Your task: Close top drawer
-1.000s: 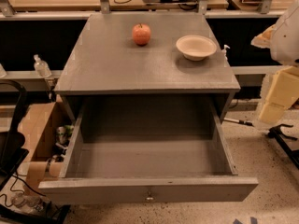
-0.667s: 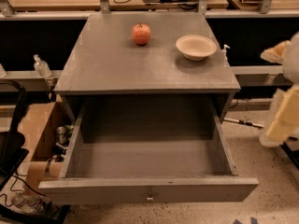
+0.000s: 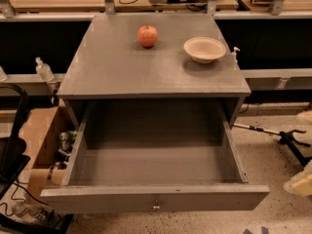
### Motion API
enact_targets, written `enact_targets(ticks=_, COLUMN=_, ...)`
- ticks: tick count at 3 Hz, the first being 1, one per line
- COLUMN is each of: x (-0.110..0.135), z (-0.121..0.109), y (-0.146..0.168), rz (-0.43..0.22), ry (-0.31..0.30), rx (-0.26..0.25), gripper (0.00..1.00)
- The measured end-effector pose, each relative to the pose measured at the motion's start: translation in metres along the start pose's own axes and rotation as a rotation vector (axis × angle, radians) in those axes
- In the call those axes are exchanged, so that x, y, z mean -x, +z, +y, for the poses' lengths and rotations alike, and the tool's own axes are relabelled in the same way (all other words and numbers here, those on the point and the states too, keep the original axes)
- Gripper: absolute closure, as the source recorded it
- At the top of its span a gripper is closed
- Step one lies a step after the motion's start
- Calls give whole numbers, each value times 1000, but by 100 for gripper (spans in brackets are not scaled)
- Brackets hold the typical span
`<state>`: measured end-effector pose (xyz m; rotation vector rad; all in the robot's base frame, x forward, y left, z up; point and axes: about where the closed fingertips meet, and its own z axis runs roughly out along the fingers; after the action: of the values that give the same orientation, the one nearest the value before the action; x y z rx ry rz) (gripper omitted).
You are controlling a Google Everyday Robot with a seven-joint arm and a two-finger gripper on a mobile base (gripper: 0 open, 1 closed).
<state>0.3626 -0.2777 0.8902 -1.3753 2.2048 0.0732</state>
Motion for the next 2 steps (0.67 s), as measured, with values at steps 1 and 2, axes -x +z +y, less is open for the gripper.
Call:
enact_targets(ticks=1, x=-35, z=21, y=28, rz=-61, ry=55, rx=-17, gripper=42)
enact_targets(ticks=2, x=-58, z=37, y=56, rz=-79, ry=98, rx=-15, gripper=66)
